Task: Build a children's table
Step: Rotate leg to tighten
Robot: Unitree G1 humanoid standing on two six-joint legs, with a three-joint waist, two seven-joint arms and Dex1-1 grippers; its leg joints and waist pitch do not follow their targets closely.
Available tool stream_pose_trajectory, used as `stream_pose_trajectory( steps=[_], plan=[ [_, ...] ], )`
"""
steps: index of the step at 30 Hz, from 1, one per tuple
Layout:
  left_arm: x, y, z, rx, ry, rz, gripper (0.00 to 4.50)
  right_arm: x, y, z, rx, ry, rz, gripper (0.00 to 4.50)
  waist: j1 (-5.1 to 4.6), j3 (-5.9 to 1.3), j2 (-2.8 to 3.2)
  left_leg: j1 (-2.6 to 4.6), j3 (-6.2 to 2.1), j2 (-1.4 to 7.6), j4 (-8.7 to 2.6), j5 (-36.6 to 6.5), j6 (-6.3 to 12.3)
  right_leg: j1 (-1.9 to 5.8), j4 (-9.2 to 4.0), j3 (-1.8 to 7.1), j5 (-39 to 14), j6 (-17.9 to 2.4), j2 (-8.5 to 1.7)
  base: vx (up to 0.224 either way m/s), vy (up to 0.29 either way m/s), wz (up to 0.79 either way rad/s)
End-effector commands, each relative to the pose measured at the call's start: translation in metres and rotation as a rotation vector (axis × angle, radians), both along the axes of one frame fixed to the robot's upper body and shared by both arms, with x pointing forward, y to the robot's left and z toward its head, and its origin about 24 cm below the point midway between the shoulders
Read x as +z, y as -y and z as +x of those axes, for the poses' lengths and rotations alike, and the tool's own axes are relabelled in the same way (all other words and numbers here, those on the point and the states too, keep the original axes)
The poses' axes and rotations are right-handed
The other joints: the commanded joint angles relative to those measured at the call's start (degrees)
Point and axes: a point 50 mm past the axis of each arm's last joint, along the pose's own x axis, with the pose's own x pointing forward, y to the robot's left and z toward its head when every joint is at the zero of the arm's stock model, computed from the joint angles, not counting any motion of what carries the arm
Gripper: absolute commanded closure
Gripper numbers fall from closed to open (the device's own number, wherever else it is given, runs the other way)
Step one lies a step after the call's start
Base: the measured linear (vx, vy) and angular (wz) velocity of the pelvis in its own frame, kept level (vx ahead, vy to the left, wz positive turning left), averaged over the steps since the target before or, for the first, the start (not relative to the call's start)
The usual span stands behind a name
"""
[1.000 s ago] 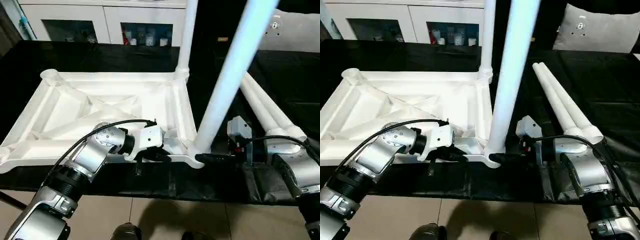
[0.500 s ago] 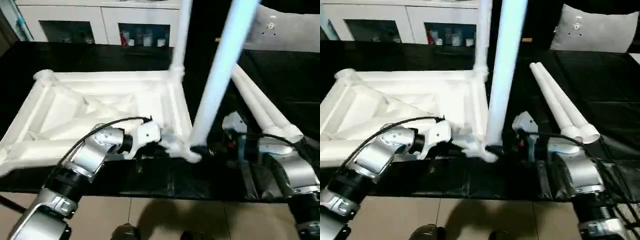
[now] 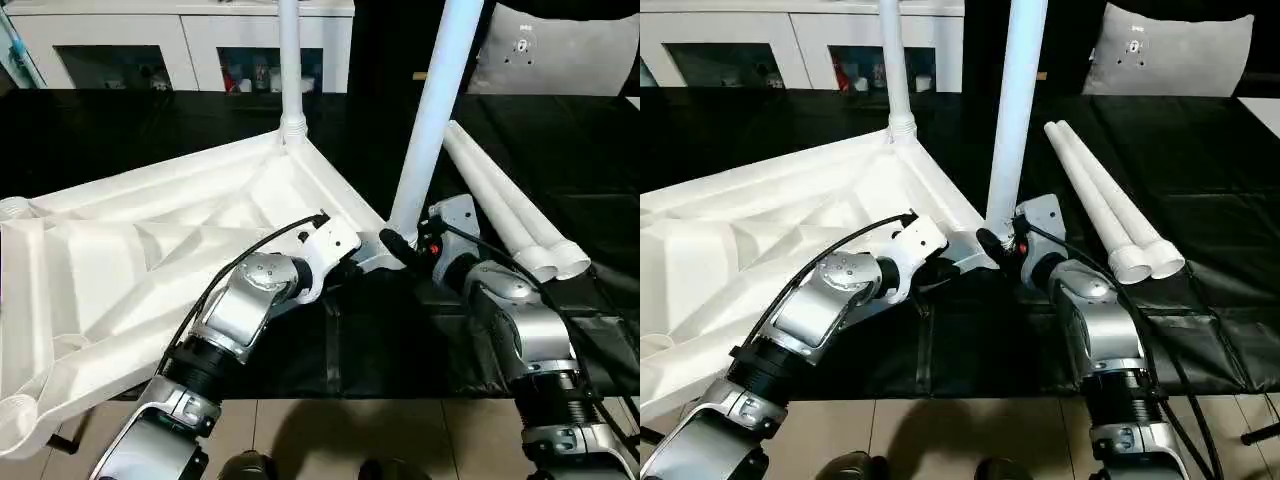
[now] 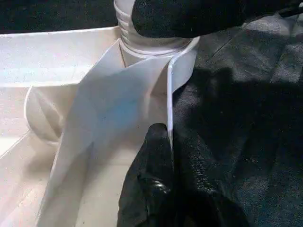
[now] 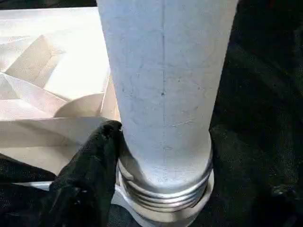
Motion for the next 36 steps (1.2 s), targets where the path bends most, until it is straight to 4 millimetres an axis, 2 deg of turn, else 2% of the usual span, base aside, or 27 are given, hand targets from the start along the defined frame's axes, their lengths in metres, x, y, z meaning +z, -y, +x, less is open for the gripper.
stream_pose_trajectory(
  steps=[1,2,4,5,6,8,10,11,12,14,18,23,27,30,34,36],
  plan=[
    [0.030,0.020,-0.003,-0.103,0.127,-0.088,4.50,-0.007,-0.014,-0.004,0.065,-0.036,0.033,1.12,0.24,-4.97,-0.72,0.56,-1.13,2.91,-3.37,-4.64,5.19,3.90,-4.36,3.05,-10.80,-9.86,-5.27,0.000,0.000,0.00],
    [0.029,0.018,-0.003,-0.104,0.128,-0.082,4.50,-0.006,-0.014,-0.005,0.069,-0.035,0.034,0.83,0.28,-4.96,-0.72,0.61,-1.18,2.94,-3.40,-4.84,5.13,3.91,-4.37,3.02,-11.07,-9.82,-5.27,0.000,0.000,0.00],
    [0.028,0.013,-0.002,-0.096,0.130,-0.070,4.50,-0.006,-0.014,-0.005,0.069,-0.031,0.026,0.76,0.22,-4.95,-0.71,0.63,-1.16,2.94,-3.40,-5.29,4.87,3.95,-4.42,3.06,-11.73,-9.69,-5.32,0.000,0.000,0.00],
    [0.028,0.011,-0.001,-0.091,0.130,-0.068,4.50,-0.006,-0.014,-0.005,0.072,-0.025,0.020,0.73,0.26,-4.72,-0.33,0.60,-1.24,2.97,-3.48,-5.50,4.79,3.81,-4.43,3.08,-11.92,-9.69,-5.34,0.000,0.000,0.00],
    [0.028,0.009,-0.001,-0.091,0.132,-0.064,4.50,-0.005,-0.014,-0.006,0.076,-0.021,0.018,0.66,0.16,-4.78,-0.53,0.62,-1.16,2.92,-3.45,-5.70,4.72,3.88,-4.51,3.09,-11.87,-9.60,-5.26,0.000,0.000,0.00],
    [0.028,0.007,0.000,-0.095,0.139,-0.055,4.50,-0.005,-0.013,-0.006,0.082,-0.013,0.016,0.44,0.17,-4.81,-0.51,0.64,-1.21,2.96,-3.48,-5.43,4.69,3.89,-4.42,3.08,-11.23,-9.79,-5.27,0.000,0.000,0.00],
    [0.027,-0.003,0.002,-0.121,0.162,-0.027,4.50,-0.002,-0.004,-0.008,0.115,0.012,-0.003,0.33,0.17,-4.79,-0.57,0.61,-1.17,2.91,-3.45,-5.87,4.80,3.97,-4.46,3.11,-11.39,-9.64,-5.30,0.000,0.000,0.00],
    [0.028,-0.007,0.003,-0.133,0.175,-0.019,4.50,-0.001,0.000,-0.009,0.128,0.024,-0.018,0.26,0.23,-4.62,-0.84,0.57,-1.22,2.95,-3.53,-5.99,4.86,3.90,-4.56,3.10,-11.76,-9.29,-5.36,0.000,0.000,0.00],
    [0.028,-0.013,0.004,-0.145,0.176,-0.013,4.50,0.002,0.006,-0.012,0.174,0.041,-0.009,0.17,0.32,-4.56,-0.62,0.67,-1.18,3.01,-3.54,-6.35,4.96,3.79,-4.55,3.14,-12.07,-9.10,-5.31,0.000,0.000,0.00],
    [0.028,-0.017,0.004,-0.158,0.173,-0.012,4.50,0.005,0.010,-0.015,0.212,0.052,-0.001,0.02,0.36,-4.62,-0.60,0.63,-1.21,3.03,-3.52,-6.21,5.37,3.89,-4.42,3.12,-11.54,-9.25,-5.31,0.000,0.000,0.00],
    [0.027,-0.022,0.002,-0.206,0.169,-0.001,4.50,0.006,0.017,-0.024,0.327,0.056,-0.031,0.02,0.47,-4.59,-0.63,0.64,-1.24,3.18,-3.51,-6.57,5.65,3.88,-4.39,3.07,-11.60,-9.67,-5.34,0.000,0.000,0.00],
    [0.022,-0.028,-0.010,-0.377,0.144,0.016,4.50,0.014,0.037,-0.033,0.456,0.051,-0.053,0.02,1.02,-4.50,-0.73,0.65,-1.21,3.16,-3.48,-6.89,6.18,3.85,-4.58,3.12,-13.31,-9.40,-5.46,0.000,0.000,0.00],
    [0.017,-0.033,-0.017,-0.473,0.112,0.055,4.50,0.019,0.044,-0.034,0.504,0.078,-0.104,0.02,1.47,-4.40,-0.57,1.01,-1.14,3.43,-3.58,-8.00,5.68,3.41,-4.72,3.11,-15.05,-9.58,-5.39,0.000,0.000,0.00],
    [0.015,-0.037,-0.020,-0.533,0.094,0.081,4.50,0.020,0.045,-0.038,0.586,0.082,-0.145,0.02,1.75,-4.36,-0.56,0.99,-1.22,3.56,-3.70,-8.50,5.22,3.48,-4.68,3.14,-15.51,-9.48,-5.50,0.000,0.000,0.00],
    [0.014,-0.041,-0.022,-0.587,0.087,0.108,4.50,0.014,0.043,-0.046,0.707,0.037,-0.193,0.02,1.73,-4.36,-0.76,0.74,-1.20,3.38,-3.60,-8.26,5.65,3.69,-4.65,3.14,-15.17,-9.55,-5.57,0.000,0.000,0.00],
    [0.014,-0.041,-0.022,-0.605,0.088,0.119,4.50,0.012,0.043,-0.045,0.718,0.019,-0.184,0.29,1.66,-4.37,-0.73,0.77,-1.19,3.39,-3.59,-8.13,5.77,3.65,-4.68,3.08,-15.46,-9.61,-5.49,0.000,0.000,0.00]
  ],
)
